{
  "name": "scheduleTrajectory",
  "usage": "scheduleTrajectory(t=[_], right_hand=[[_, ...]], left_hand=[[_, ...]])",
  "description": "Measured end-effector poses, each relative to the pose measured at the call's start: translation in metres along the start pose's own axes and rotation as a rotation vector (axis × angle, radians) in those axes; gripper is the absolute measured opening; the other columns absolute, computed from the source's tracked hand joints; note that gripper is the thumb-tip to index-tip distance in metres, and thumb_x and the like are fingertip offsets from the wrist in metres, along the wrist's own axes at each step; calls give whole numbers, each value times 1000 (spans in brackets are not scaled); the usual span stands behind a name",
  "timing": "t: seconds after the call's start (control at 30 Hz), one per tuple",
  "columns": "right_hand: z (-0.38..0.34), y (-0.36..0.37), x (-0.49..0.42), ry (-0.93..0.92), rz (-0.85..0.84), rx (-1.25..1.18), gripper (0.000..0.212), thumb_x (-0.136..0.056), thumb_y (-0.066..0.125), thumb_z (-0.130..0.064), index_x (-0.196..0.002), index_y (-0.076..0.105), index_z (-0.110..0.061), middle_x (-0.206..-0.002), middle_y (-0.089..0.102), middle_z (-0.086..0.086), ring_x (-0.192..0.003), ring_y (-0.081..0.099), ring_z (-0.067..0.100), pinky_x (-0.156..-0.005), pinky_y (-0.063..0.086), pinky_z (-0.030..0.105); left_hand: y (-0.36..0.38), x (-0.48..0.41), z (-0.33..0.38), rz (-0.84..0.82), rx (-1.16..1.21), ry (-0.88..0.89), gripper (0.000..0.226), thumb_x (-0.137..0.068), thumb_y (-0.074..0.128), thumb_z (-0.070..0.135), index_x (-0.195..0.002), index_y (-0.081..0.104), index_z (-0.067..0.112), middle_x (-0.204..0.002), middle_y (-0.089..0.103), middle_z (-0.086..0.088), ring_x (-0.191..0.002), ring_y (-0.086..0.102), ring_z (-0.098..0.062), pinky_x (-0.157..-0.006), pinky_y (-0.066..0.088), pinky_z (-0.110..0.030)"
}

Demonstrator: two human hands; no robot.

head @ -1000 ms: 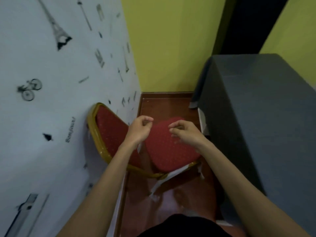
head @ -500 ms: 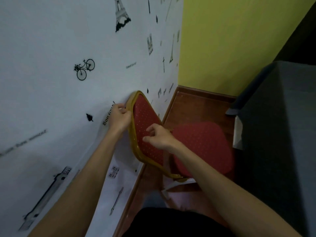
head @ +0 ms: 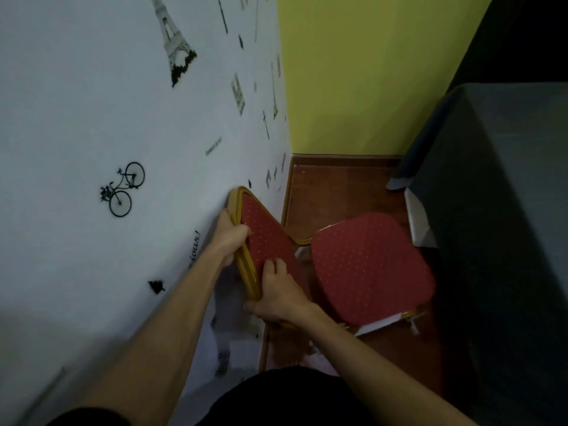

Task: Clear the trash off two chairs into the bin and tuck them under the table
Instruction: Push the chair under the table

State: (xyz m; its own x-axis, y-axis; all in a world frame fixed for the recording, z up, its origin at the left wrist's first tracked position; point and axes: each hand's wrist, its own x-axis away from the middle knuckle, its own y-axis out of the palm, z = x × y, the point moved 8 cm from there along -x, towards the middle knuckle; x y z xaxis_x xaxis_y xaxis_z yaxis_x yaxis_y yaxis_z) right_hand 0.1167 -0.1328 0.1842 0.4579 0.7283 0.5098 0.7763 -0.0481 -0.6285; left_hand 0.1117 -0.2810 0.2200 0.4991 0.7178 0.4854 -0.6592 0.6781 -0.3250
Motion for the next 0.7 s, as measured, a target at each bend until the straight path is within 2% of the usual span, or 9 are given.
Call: scheduleTrajectory(t=[0.07, 0.13, 0.27, 0.47, 0.6, 0.7], right_hand=[[1, 4, -7, 45, 98, -39, 105, -84, 75, -35, -158, 7, -7, -160, 19, 21, -137, 40, 50, -109, 42, 53], [5, -1, -13, 73, 208, -85, 102, -85, 71, -28, -159, 5, -7, -159, 25, 22, -136, 43, 49, -107, 45, 52], [26, -19, -13, 134, 336, -234, 96, -84, 69, -18, -159, 10, -7, -160, 28, 19, -140, 40, 47, -109, 44, 54], [67, -44, 8, 272, 459, -367, 96, -87, 68, -13, -160, 7, -4, -167, 23, 16, -146, 31, 47, -116, 35, 58], [97, -62, 22, 348, 543, -416, 95, -84, 65, -7, -160, 9, -5, -166, 24, 15, -148, 29, 46, -118, 32, 57], [117, -79, 37, 407, 605, -487, 95, -81, 67, -8, -160, 14, -8, -161, 35, 13, -145, 36, 39, -117, 36, 52]], left_hand=[[6, -10, 10, -82, 14, -16, 67, -81, 58, -12, -137, 40, 21, -106, 61, -7, -92, 63, -23, -68, 58, -38], [16, -19, 19, -153, -3, -24, 76, -79, 59, -13, -141, 36, 23, -116, 59, -11, -99, 61, -27, -78, 59, -44], [49, -29, 33, -268, -7, -30, 80, -79, 58, -16, -143, 32, 23, -114, 58, -11, -95, 62, -28, -70, 60, -44], [116, -35, 50, -345, -60, 5, 63, -82, 60, -13, -128, 31, 19, -106, 57, -9, -83, 62, -25, -65, 57, -49], [161, -32, 60, -438, -133, 35, 61, -81, 64, -6, -128, 32, 17, -122, 59, -17, -103, 65, -37, -73, 60, -55], [194, -26, 70, -505, -234, 53, 63, -81, 68, 3, -129, 31, 21, -123, 58, -16, -103, 66, -34, -73, 61, -49]])
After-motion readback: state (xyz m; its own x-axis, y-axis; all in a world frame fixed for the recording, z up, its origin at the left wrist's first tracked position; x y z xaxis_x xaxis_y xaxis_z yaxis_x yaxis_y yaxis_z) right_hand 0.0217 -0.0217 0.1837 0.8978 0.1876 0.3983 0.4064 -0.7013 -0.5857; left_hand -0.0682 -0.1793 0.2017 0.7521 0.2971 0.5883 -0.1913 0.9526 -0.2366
